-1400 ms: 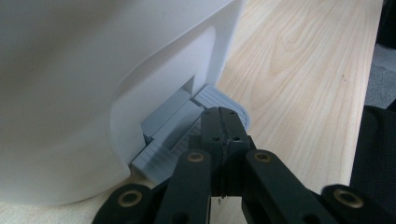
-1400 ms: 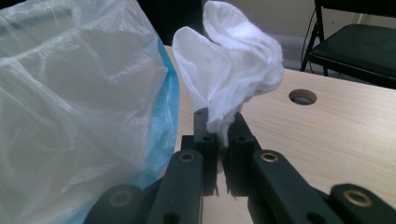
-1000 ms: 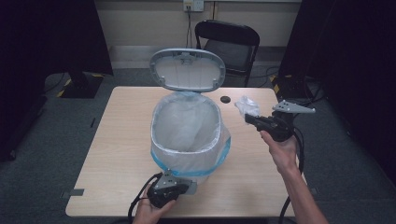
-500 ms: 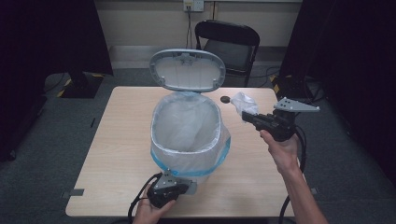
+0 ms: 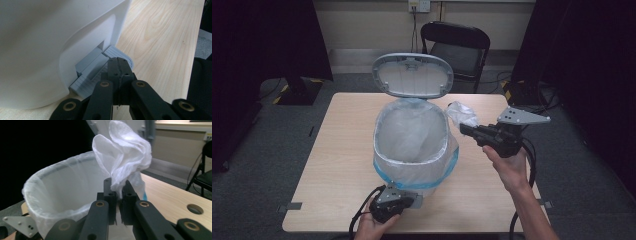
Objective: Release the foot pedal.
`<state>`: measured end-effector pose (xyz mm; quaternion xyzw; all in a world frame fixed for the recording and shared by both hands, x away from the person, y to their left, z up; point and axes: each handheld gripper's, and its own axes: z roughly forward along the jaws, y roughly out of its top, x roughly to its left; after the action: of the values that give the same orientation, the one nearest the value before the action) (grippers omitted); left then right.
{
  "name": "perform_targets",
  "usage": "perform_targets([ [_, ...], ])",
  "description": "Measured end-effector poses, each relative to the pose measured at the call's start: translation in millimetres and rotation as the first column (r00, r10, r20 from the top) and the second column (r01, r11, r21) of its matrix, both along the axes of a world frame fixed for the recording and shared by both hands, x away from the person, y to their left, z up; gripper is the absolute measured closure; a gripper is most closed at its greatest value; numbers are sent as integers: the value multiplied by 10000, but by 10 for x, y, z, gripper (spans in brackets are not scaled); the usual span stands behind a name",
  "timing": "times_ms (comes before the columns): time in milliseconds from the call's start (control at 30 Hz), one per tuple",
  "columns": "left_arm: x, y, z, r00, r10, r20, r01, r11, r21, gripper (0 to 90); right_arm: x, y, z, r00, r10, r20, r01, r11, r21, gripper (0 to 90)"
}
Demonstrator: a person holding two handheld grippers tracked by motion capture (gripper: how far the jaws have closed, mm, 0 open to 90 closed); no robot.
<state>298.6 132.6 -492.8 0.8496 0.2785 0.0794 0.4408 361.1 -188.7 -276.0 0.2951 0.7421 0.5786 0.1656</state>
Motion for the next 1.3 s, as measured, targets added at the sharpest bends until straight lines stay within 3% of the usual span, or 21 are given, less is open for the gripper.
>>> perform_targets([
  [467,-4,-4,-3,10000,-19,81,19,10000,-23,900,14,352,69,9927,1208,-38,-1207,9927,84,859],
  [1000,-4,-2,1,10000,40,-6,-40,10000,9,900,192,704,76,9780,2042,-424,-2064,9768,-565,839],
  [1133,-2,-1,1,10000,17,-2,-17,10000,3,900,220,755,66,9774,2050,-515,-2089,9741,-866,801],
  [1233,-2,-1,1,10000,9,6,-9,10000,15,900,231,782,50,9786,2010,-450,-2043,9749,-890,726],
  [1300,-2,-1,1,10000,3,15,-3,10000,16,900,239,801,40,9785,2012,-445,-2046,9743,-947,621],
])
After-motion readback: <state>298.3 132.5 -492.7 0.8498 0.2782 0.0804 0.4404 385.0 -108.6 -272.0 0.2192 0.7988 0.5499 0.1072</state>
